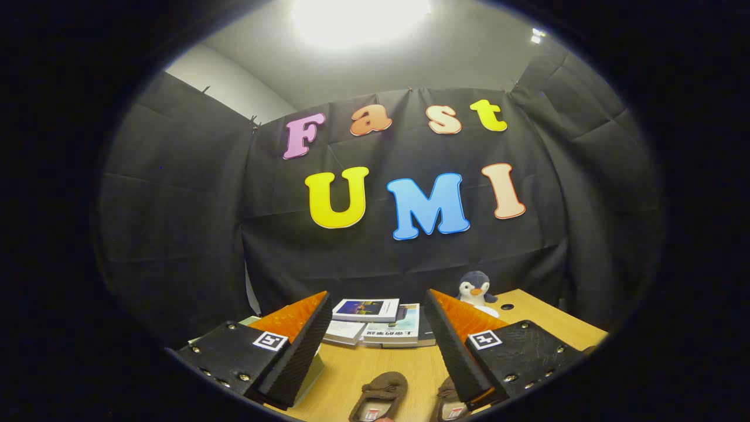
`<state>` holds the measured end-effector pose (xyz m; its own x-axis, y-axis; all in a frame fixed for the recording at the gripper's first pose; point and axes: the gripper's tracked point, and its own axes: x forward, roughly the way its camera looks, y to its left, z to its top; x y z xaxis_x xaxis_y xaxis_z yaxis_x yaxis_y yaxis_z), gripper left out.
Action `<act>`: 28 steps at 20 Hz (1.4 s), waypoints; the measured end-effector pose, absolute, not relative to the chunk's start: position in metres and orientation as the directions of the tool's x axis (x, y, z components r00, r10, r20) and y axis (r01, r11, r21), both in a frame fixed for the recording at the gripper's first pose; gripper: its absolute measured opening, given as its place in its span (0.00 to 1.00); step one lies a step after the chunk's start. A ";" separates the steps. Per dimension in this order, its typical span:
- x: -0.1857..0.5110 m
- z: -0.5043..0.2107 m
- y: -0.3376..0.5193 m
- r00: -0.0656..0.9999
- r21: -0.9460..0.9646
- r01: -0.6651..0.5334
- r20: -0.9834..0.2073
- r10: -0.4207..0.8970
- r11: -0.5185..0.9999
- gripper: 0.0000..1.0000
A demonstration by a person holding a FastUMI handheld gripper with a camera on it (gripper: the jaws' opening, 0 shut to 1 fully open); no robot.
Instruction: Open the storage box then place both shoes into the box .Put the left shoe in first, then the right shoe, with the right side of both shoes facing outward in a uniform manner.
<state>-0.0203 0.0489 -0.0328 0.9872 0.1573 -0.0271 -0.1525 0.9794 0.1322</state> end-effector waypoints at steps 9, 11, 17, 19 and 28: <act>-0.022 -0.078 0.087 0.955 0.332 -0.207 -0.136 0.264 0.920 0.97; -0.024 -0.088 0.095 0.943 0.388 -0.209 -0.164 0.290 0.898 0.99; -0.031 -0.118 0.124 0.883 0.584 -0.202 -0.239 0.404 0.786 0.96; -0.034 -0.127 0.132 0.862 0.636 -0.194 -0.254 0.440 0.747 0.96; -0.043 -0.164 0.167 0.776 0.866 -0.061 -0.272 0.570 0.497 0.96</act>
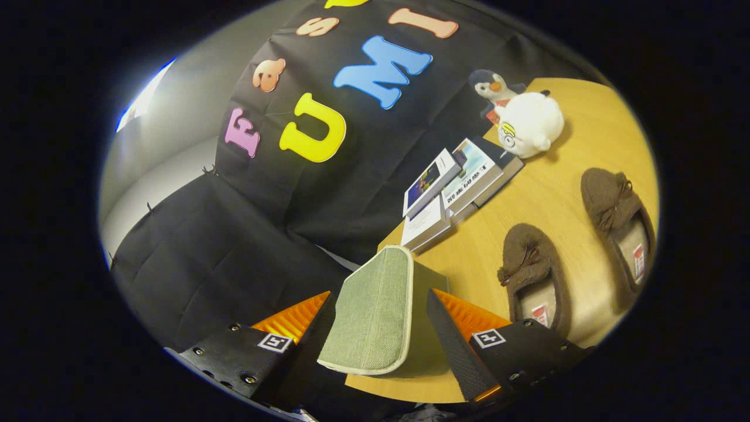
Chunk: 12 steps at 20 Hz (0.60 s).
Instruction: Open the storage box then place both shoes into the box .Put the left shoe in first, then the right shoe, with the right side of both shoes facing outward in a uniform manner.
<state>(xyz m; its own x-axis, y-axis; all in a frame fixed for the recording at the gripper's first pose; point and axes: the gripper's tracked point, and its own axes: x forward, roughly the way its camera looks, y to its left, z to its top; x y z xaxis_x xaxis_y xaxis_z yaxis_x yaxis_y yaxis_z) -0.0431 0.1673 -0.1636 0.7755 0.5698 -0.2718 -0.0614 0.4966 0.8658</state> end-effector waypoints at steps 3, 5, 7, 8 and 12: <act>-0.045 -0.175 0.180 0.745 0.913 -0.009 -0.266 0.612 0.408 0.96; -0.044 -0.183 0.190 0.726 0.937 0.033 -0.261 0.636 0.348 0.96; -0.048 -0.189 0.198 0.709 0.948 0.063 -0.263 0.654 0.312 0.96; -0.048 -0.193 0.202 0.702 0.952 0.075 -0.262 0.663 0.297 0.96; -0.050 -0.205 0.213 0.674 0.968 0.140 -0.247 0.696 0.208 0.96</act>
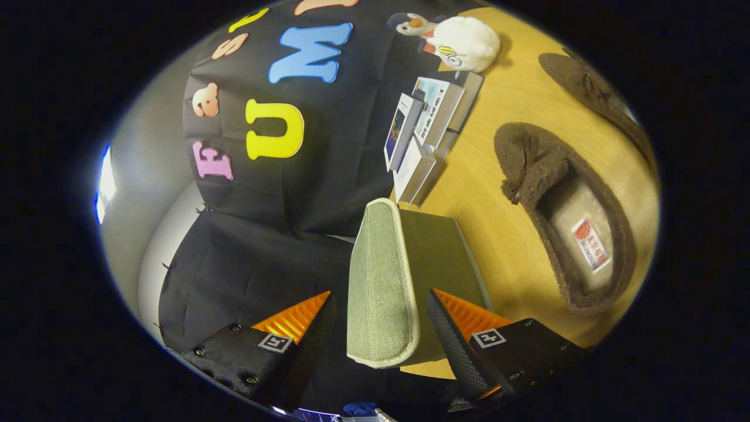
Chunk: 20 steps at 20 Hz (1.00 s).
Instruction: Open the storage box then place both shoes into the box .Put the left shoe in first, then the right shoe, with the right side of both shoes facing outward in a uniform manner.
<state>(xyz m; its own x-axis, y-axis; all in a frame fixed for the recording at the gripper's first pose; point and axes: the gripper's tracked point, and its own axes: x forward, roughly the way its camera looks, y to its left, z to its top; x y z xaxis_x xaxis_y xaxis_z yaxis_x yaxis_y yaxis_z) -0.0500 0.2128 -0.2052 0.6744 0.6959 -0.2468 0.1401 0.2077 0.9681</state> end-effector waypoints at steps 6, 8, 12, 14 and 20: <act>-0.056 -0.217 0.232 0.630 0.972 0.219 -0.207 0.748 0.085 0.96; -0.057 -0.217 0.239 0.614 0.972 0.229 -0.189 0.766 0.056 0.95; -0.059 -0.215 0.247 0.582 0.971 0.238 -0.172 0.794 0.036 0.84; -0.063 -0.213 0.249 0.568 0.971 0.239 -0.166 0.806 0.032 0.80; -0.058 -0.217 0.244 0.568 0.965 0.259 -0.187 0.801 0.041 0.49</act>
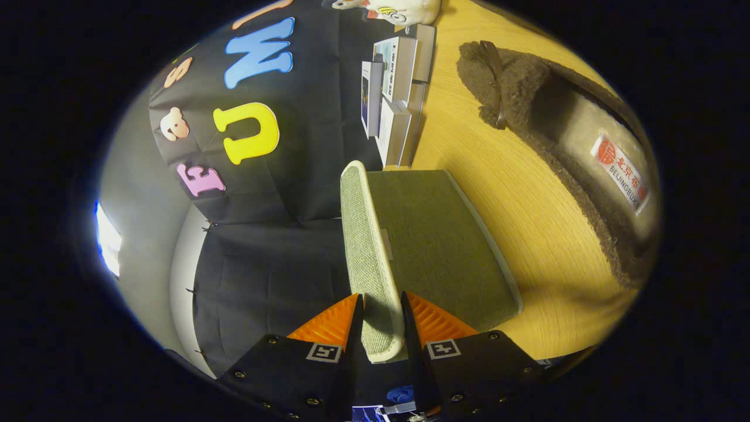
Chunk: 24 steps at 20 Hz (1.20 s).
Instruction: Open the storage box then place both shoes into the box .Put the left shoe in first, then the right shoe, with the right side of both shoes facing outward in a uniform manner.
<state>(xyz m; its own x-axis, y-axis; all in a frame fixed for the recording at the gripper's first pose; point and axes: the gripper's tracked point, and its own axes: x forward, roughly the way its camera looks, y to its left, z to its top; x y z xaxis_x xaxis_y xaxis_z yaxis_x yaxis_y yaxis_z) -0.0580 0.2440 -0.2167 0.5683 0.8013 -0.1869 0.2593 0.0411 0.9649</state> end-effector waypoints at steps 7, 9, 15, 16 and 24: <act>-0.050 -0.211 0.247 0.553 0.977 0.199 -0.173 0.815 0.073 0.10; -0.060 -0.202 0.246 0.540 0.982 0.162 -0.172 0.824 0.098 0.10; -0.052 -0.175 0.243 0.531 0.976 0.095 -0.217 0.819 0.197 0.00; -0.049 -0.164 0.240 0.536 0.977 0.078 -0.211 0.817 0.201 0.00; -0.029 -0.090 0.252 0.541 0.965 -0.050 -0.191 0.819 0.257 0.00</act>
